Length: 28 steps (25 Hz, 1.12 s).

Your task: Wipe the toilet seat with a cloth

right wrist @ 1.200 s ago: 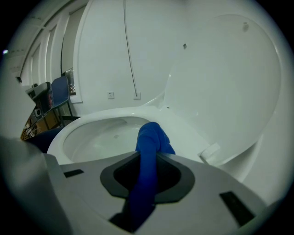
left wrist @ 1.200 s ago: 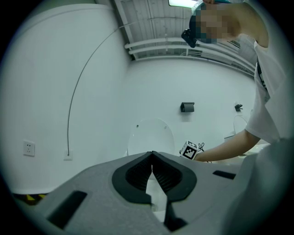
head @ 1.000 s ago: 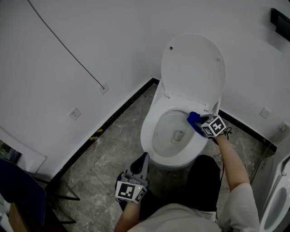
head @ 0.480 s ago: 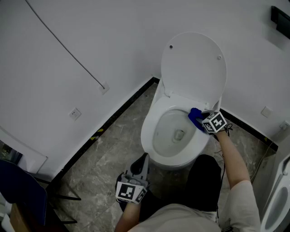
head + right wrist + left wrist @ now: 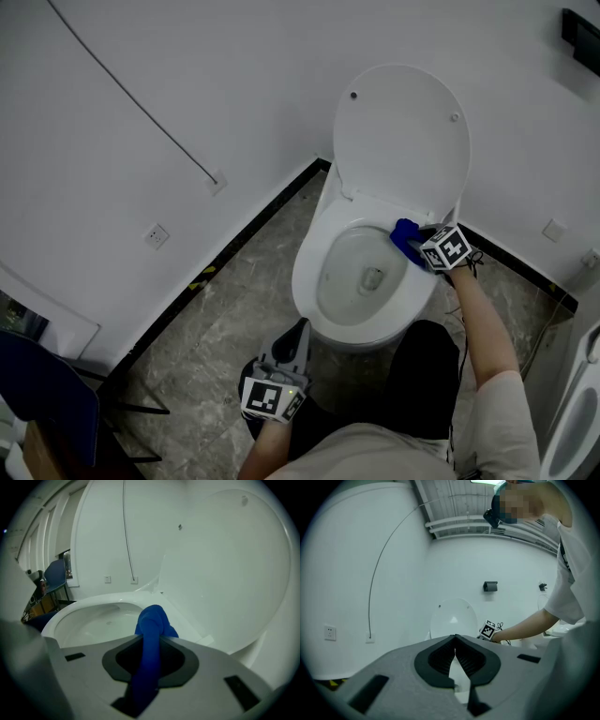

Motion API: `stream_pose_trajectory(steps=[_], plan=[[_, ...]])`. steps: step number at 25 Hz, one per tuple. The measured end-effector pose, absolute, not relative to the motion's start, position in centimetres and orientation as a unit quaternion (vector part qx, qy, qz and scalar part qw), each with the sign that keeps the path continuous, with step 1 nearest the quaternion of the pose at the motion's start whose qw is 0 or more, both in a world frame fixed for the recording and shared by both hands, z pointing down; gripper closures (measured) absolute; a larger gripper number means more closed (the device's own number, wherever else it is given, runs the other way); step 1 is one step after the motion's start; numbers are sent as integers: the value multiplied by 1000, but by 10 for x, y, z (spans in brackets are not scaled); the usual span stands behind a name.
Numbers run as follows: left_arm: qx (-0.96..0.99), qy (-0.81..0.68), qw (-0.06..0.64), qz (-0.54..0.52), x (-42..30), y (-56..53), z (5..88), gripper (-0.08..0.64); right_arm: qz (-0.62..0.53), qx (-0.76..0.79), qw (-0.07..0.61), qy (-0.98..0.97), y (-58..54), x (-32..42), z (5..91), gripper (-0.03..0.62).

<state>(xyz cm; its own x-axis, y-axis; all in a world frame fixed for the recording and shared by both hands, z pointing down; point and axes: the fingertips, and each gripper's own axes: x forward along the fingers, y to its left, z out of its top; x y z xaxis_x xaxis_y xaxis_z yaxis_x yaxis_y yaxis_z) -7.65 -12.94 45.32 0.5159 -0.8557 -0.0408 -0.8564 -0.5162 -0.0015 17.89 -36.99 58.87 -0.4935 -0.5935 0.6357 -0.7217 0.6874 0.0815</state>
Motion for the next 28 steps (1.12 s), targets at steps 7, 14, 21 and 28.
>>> stream_pose_trajectory(steps=[7,14,21,28], plan=[[-871,491,9,12,-76,-130,457,552,89,388,328,-857,-379,180,587,526],[-870,492,5,9,-76,-132,461,551,93,401,327,-851,-388,181,587,525],[-870,493,3,7,-79,-132,464,552,106,416,324,-843,-400,184,585,525],[-867,498,0,7,-84,-131,465,552,109,422,321,-841,-407,183,581,525]])
